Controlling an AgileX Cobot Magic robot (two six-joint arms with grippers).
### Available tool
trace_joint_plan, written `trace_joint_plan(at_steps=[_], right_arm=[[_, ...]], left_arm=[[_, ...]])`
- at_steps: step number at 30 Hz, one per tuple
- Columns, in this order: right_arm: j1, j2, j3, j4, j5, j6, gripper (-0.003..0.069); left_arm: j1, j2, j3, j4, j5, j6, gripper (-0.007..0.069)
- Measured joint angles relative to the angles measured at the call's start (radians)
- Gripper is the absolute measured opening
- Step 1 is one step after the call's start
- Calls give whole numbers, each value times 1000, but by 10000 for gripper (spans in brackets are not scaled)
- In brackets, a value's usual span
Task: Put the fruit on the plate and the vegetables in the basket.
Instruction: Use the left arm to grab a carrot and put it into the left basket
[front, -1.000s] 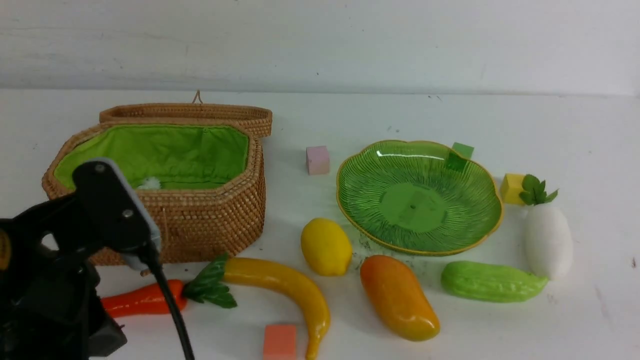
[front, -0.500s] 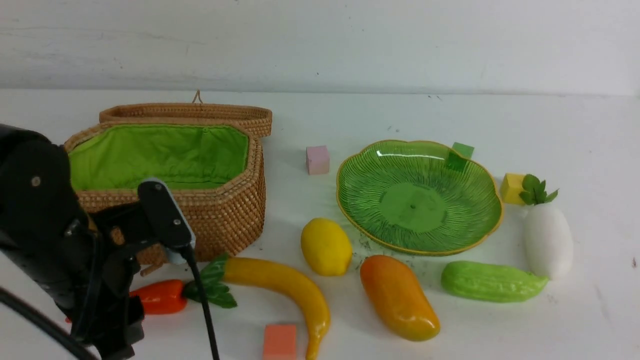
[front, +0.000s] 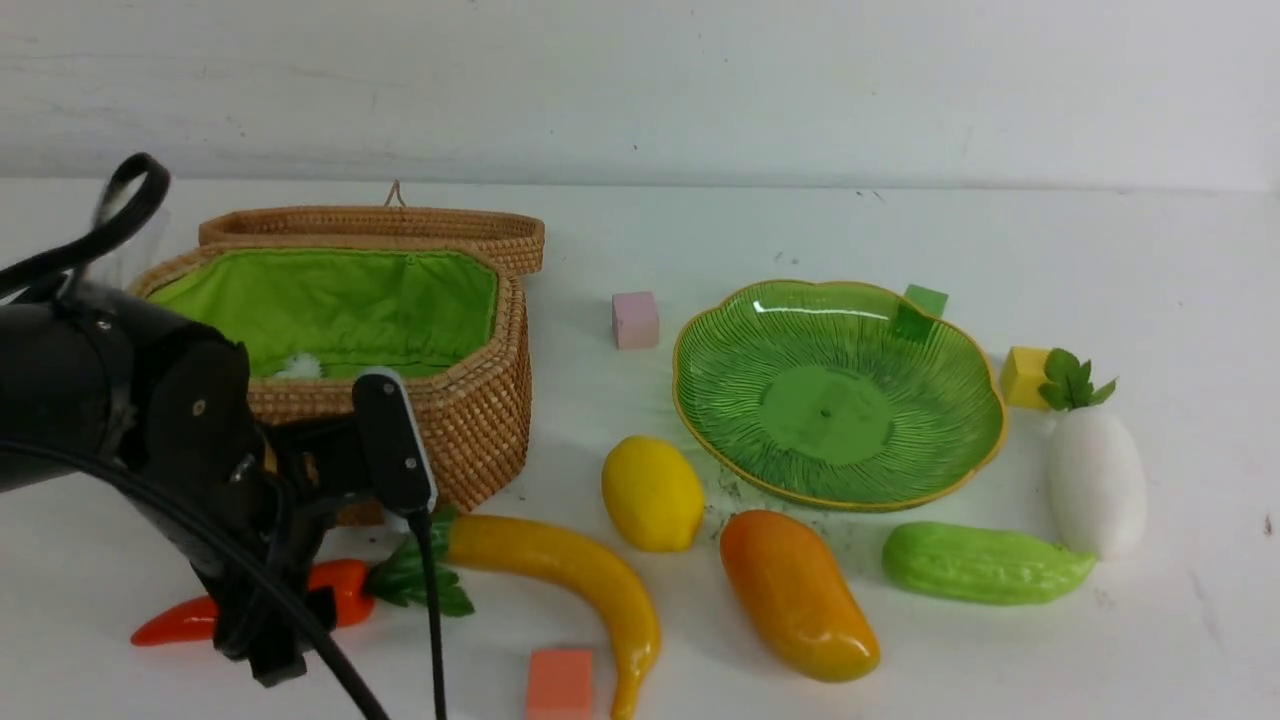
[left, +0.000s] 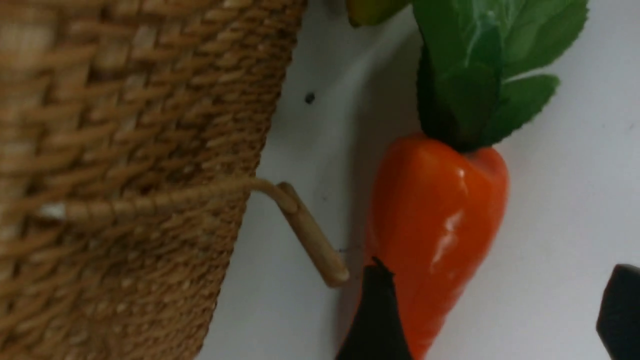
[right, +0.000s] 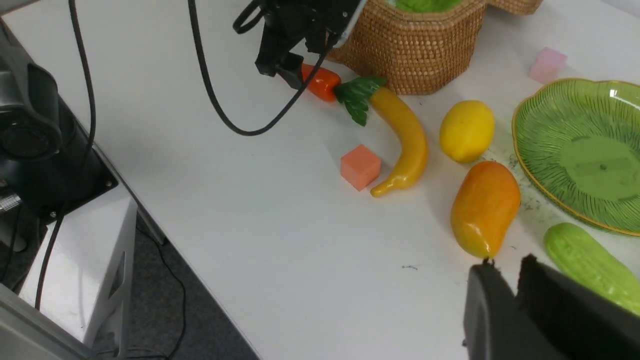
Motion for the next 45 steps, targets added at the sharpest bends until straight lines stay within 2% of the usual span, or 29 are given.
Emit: trace_joint_plan(at_steps=[4, 12, 18, 26, 32, 35, 38, 45], right_arm=[[0, 0, 0, 11, 0, 0, 99], [0, 0, 0, 32, 0, 0, 107], [0, 0, 0, 34, 0, 0, 111], [0, 0, 0, 34, 0, 0, 115], [0, 0, 0, 34, 0, 0, 118], [0, 0, 0, 35, 0, 0, 118], [0, 0, 0, 36, -16, 0, 118], [0, 0, 0, 41, -159, 0, 128]], left_arm=[[0, 44, 0, 12, -22, 40, 501], [0, 129, 0, 46, -60, 45, 476], [0, 144, -2, 45, -37, 45, 360], [-1, 115, -5, 44, 82, 41, 361], [-38, -110, -5, 39, 196, 36, 361], [-47, -242, -5, 38, 155, 23, 361], [-47, -353, -37, 96, 33, -17, 361], [-47, -216, -228, 264, -51, -102, 361]])
